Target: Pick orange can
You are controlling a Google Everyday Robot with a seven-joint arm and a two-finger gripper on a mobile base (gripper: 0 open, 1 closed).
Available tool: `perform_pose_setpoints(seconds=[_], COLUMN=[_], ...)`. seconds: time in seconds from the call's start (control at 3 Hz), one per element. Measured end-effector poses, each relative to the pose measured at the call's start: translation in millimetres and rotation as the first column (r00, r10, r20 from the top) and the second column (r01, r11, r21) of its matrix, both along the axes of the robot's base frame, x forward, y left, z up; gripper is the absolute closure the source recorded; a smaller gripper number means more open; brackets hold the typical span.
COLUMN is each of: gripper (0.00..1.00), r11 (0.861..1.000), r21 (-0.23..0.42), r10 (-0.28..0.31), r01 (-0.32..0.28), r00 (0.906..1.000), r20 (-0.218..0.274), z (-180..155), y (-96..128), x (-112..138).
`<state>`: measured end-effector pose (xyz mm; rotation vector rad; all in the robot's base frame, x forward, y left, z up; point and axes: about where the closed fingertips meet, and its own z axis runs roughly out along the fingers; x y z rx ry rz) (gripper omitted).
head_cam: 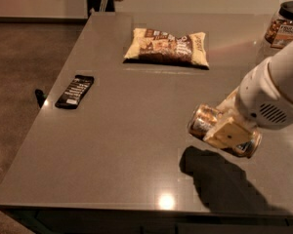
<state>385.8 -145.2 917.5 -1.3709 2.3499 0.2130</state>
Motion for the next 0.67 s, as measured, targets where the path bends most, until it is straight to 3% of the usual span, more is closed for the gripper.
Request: perform_pose_setpoints(seconds=[0.33,0.67], gripper=[1.0,1.0], r11=[0.998,0.998], r21=[-0.002,-0.003], r10=[0.055,0.055], r01=[-0.055,-0.055], r00=[0.9964,0.9965], r20=[0.064,0.063], z=[61.2,60.6], y=[-1.0,-0.7], x=[7.3,6.9])
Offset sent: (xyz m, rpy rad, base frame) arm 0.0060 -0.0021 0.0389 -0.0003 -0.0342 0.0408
